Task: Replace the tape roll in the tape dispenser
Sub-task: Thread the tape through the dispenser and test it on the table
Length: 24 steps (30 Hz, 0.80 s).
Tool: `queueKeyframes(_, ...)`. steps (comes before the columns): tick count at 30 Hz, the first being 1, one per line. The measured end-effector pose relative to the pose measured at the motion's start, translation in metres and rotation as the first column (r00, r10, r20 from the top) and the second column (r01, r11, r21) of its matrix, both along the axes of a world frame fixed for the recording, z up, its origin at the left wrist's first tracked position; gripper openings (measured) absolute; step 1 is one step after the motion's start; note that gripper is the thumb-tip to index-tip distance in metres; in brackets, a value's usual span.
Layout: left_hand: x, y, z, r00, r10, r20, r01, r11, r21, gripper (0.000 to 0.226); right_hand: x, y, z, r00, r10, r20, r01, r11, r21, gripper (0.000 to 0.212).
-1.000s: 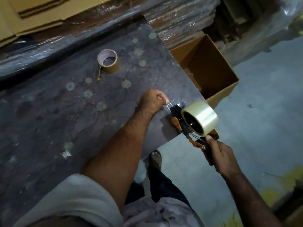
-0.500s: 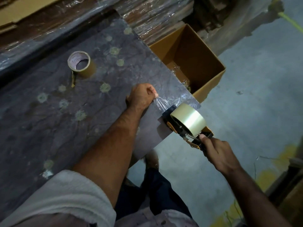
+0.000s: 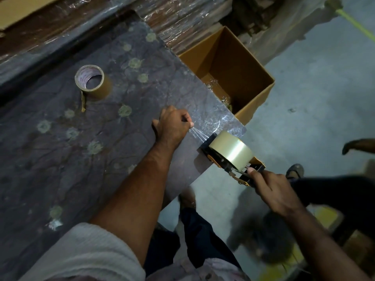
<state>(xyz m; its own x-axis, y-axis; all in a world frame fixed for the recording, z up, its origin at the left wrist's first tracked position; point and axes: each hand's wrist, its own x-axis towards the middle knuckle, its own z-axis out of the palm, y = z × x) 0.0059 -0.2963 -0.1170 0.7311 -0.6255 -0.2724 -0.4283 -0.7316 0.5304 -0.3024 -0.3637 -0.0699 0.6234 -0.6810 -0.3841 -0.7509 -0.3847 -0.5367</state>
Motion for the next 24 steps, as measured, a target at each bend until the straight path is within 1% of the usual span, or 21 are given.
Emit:
queueKeyframes(2, -0.005, 0.001, 0.001, 0.998, -0.011, 0.058, 0.009, 0.999, 0.031, 0.016, 0.000, 0.000, -0.001, 0.999, 0.026, -0.045, -0.027, 0.999, -0.018, 0.065)
queueKeyframes(4, -0.011, 0.006, 0.002, 0.987, -0.025, 0.156, 0.018, 0.999, 0.050, 0.024, 0.001, 0.000, -0.001, 0.998, 0.012, -0.061, -0.012, 1.000, -0.013, 0.064)
queueKeyframes(5, -0.016, 0.009, 0.003, 0.978, -0.050, 0.204, 0.050, 0.999, 0.001, 0.026, 0.001, -0.001, -0.001, 0.998, -0.005, -0.063, 0.004, 1.000, -0.005, 0.063)
queueKeyframes(6, -0.019, 0.011, 0.003, 0.968, -0.102, 0.230, 0.123, 0.989, -0.079, 0.025, 0.001, -0.002, -0.001, 0.998, -0.017, -0.062, 0.017, 1.000, 0.002, 0.062)
queueKeyframes(7, -0.024, 0.014, 0.002, 0.957, -0.181, 0.226, 0.221, 0.961, -0.168, 0.024, -0.001, -0.002, -0.002, 0.998, -0.030, -0.056, 0.031, 0.999, 0.016, 0.060)
queueKeyframes(8, -0.031, 0.015, 0.001, 0.945, -0.268, 0.185, 0.307, 0.923, -0.230, 0.029, -0.003, -0.003, -0.003, 0.998, -0.039, -0.044, 0.041, 0.999, 0.035, 0.059)
queueKeyframes(9, -0.037, 0.018, -0.001, 0.930, -0.346, 0.125, 0.367, 0.899, -0.238, 0.034, -0.004, -0.003, -0.004, 0.999, -0.040, -0.031, 0.041, 0.998, 0.057, 0.056)
queueKeyframes(11, -0.046, 0.023, -0.008, 0.896, -0.443, 0.031, 0.441, 0.880, -0.178, 0.040, -0.009, -0.003, -0.007, 0.999, -0.038, -0.027, 0.040, 0.995, 0.097, 0.053)
queueKeyframes(12, -0.048, 0.027, -0.013, 0.882, -0.471, 0.029, 0.470, 0.873, -0.131, 0.043, -0.011, -0.004, -0.008, 0.999, -0.037, -0.038, 0.040, 0.993, 0.108, 0.052)
queueKeyframes(15, -0.052, 0.034, -0.025, 0.823, -0.559, 0.097, 0.560, 0.828, 0.024, 0.052, -0.018, -0.003, -0.010, 0.998, -0.050, -0.037, 0.053, 0.995, 0.086, 0.052)
queueKeyframes(18, -0.057, 0.029, -0.018, 0.838, -0.540, 0.072, 0.535, 0.841, 0.086, 0.054, -0.029, 0.007, -0.012, 0.993, -0.116, 0.029, 0.113, 0.990, 0.086, 0.048)
queueKeyframes(24, -0.073, 0.015, -0.009, 0.882, -0.460, 0.106, 0.428, 0.874, 0.231, 0.069, -0.053, 0.013, -0.007, 0.964, -0.242, 0.113, 0.216, 0.956, 0.200, 0.063)
